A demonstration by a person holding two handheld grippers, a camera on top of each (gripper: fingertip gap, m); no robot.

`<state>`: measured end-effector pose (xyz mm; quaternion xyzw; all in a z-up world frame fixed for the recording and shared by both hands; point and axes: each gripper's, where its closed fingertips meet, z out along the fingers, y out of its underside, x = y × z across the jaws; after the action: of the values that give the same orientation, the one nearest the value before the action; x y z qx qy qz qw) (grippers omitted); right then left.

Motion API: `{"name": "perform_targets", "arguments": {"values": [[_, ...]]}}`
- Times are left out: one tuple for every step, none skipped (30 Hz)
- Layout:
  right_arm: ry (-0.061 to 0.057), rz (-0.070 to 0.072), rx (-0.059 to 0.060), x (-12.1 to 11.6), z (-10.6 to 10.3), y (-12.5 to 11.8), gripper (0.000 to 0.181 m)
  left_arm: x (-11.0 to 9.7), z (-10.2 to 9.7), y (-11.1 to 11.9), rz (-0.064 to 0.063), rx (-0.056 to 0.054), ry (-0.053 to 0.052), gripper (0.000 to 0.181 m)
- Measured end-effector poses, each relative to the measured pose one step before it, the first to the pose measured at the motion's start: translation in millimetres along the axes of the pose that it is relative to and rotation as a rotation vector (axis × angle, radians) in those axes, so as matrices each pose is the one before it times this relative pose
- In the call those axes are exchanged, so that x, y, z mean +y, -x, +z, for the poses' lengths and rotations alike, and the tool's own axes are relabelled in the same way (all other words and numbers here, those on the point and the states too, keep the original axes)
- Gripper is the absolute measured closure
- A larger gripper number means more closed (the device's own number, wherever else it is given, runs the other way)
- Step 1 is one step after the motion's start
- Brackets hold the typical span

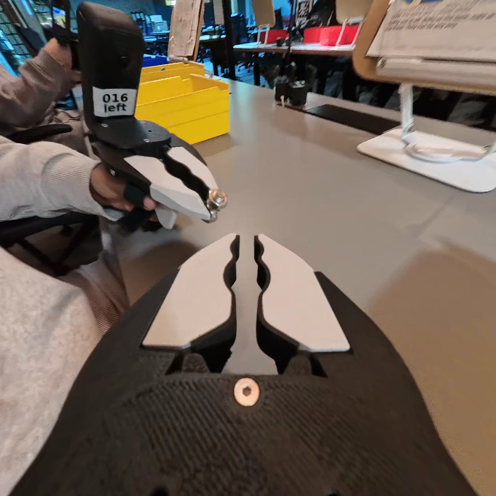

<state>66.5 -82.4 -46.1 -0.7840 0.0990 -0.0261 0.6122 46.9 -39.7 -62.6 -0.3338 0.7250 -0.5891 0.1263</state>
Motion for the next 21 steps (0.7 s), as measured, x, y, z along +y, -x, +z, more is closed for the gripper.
{"name": "perform_targets", "arguments": {"values": [[0.0142, 0.0208, -0.0249, 3.06, 4.16, 5.22, 0.17, 2.73, 0.54, -3.2, -0.0014, 0.0129, 0.0031, 0.17], [0.008, 0.0158, -0.0213, 1.77, 3.89, 4.92, 0.169, 1.72, -0.34, -2.75, 0.004, 0.0096, 0.0014, 0.17], [0.0017, 0.0126, -0.0162, 0.63, 3.83, 4.31, 0.168, 2.09, -0.31, -2.21, 0.0059, 0.0071, 0.0069, 0.17], [-0.0031, 0.012, -0.0133, -0.21, 3.52, 3.79, 0.168, 1.86, -0.42, -2.13, 0.0054, 0.0077, 0.0099, 0.17], [-0.0048, 0.0115, -0.0113, -0.73, 3.1, 3.16, 0.169, -0.08, -0.66, -1.58, 0.0103, 0.0024, -0.0027, 0.17], [-0.0049, 0.0095, -0.0108, -0.81, 2.77, 3.01, 0.17, -0.5, -0.78, -1.45, 0.0127, 0.001, -0.0051, 0.17], [-0.0036, 0.0064, -0.0126, -0.54, 2.31, 2.87, 0.171, 0.76, -0.28, -2.11, 0.0051, 0.0081, 0.0037, 0.17], [-0.0027, 0.0038, -0.0133, -0.52, 1.82, 2.74, 0.171, 1.63, 0.14, -2.44, -0.0031, 0.0137, 0.0098, 0.17], [-0.0045, 0.0034, -0.0131, -0.7, 1.26, 2.52, 0.172, 0.74, 0.2, -1.83, -0.0026, 0.0092, 0.0036, 0.17], [-0.0073, 0.0054, -0.0129, -1.18, 0.84, 2.33, 0.172, 0.06, -0.05, -1.09, 0.0031, 0.0039, -0.0001, 0.17], [-0.0074, 0.0087, -0.0078, -1.15, 0.6, 1.36, 0.172, 0.01, -0.03, -0.92, 0.0056, 0.0033, 0.0003, 0.17], [-0.0056, 0.0104, -0.0019, -0.59, 0.47, 0.34, 0.172, 0.26, 0.05, -0.98, 0.0036, 0.0059, 0.0017, 0.17], [-0.0048, 0.0101, 0.0004, -0.36, 0.24, -0.02, 0.172, 0.22, 0.14, -0.57, 0.0007, 0.0047, 0.0014, 0.17], [-0.0053, 0.0096, -0.0032, -0.31, 0.19, 0.38, 0.171, -0.01, -0.12, -0.23, -0.0019, 0.0044, -0.0005, 0.171], [-0.003, 0.0101, -0.0067, 0.05, 0.26, 0.54, 0.171, -0.01, -0.12, -0.34, -0.0022, 0.0051, -0.0005, 0.171], [-0.0005, 0.0099, -0.0083, 0.38, 0.38, 0.62, 0.17, 0.11, 0.07, -0.05, -0.0018, 0.0025, 0.001, 0.171], [-0.001, 0.0091, -0.0107, 0.43, 0.23, 0.83, 0.17, 0.38, 0.4, -0.13, -0.0007, 0.0018, 0.004, 0.171], [-0.0005, 0.0094, -0.0108, 0.65, 0.32, 0.81, 0.169, 0.64, 0.58, -0.25, 0.0016, 0.0012, 0.0052, 0.171], [-0.0007, 0.0095, -0.0087, 0.76, 0.24, 0.59, 0.168, 0.62, 0.52, -0.43, 0.0038, -0.0002, 0.0059, 0.171], [-0.0011, 0.0088, -0.0063, 0.7, 0.06, 0.12, 0.168, 0.62, 0.68, -0.49, 0.0058, -0.0011, 0.0058, 0.171], [-0.0016, 0.0085, -0.0068, 0.75, -0.09, 0.12, 0.168, 0.69, 0.65, -0.6, 0.0073, -0.0012, 0.006, 0.17]]}}
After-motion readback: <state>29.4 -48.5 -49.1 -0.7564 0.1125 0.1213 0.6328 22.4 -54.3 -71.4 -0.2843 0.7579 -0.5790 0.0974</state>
